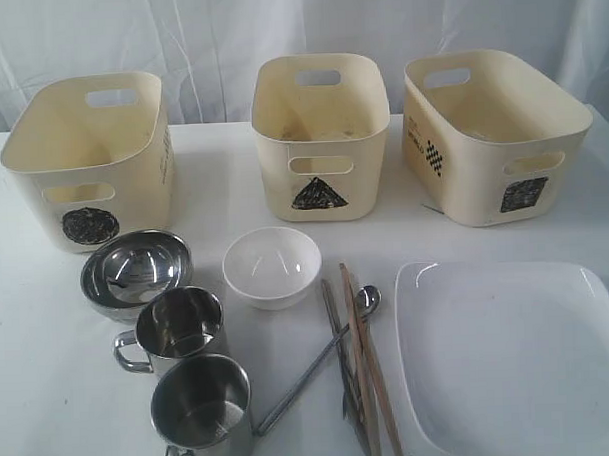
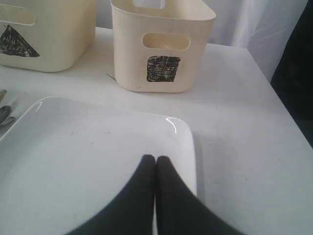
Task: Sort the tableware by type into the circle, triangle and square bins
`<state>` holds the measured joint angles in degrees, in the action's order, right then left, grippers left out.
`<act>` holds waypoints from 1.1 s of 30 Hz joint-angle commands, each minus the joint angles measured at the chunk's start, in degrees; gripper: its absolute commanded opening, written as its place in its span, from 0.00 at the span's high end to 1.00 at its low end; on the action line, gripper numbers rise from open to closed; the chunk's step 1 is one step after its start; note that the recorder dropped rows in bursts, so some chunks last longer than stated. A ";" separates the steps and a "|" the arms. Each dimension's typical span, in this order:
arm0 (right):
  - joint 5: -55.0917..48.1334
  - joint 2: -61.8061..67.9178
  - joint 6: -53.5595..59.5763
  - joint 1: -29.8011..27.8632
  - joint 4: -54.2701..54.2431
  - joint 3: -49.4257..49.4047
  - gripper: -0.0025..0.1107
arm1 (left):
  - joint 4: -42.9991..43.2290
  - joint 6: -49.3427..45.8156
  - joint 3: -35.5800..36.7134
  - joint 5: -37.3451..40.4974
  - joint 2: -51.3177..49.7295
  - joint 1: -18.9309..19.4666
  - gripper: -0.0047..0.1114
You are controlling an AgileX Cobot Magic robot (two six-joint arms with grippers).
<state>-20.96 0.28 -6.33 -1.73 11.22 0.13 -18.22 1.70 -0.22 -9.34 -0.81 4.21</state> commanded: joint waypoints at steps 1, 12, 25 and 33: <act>0.44 -0.28 0.06 0.03 0.22 -0.13 0.98 | -1.04 17.38 0.22 -1.34 0.35 -0.29 0.96; 0.44 -0.28 0.06 0.03 0.22 -0.13 0.98 | 5.56 33.97 -1.96 3.78 0.35 -0.29 0.96; 0.44 -0.28 0.06 0.03 0.22 -0.13 0.98 | 3.95 15.10 -24.03 23.65 -16.07 -0.29 0.96; 0.44 -0.28 0.06 0.03 0.22 -0.13 0.98 | -37.04 -43.94 -41.46 38.36 -51.25 -0.29 0.73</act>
<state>-20.96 0.28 -6.33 -1.73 11.22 0.13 -53.29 -37.31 -38.39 28.68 -45.08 4.09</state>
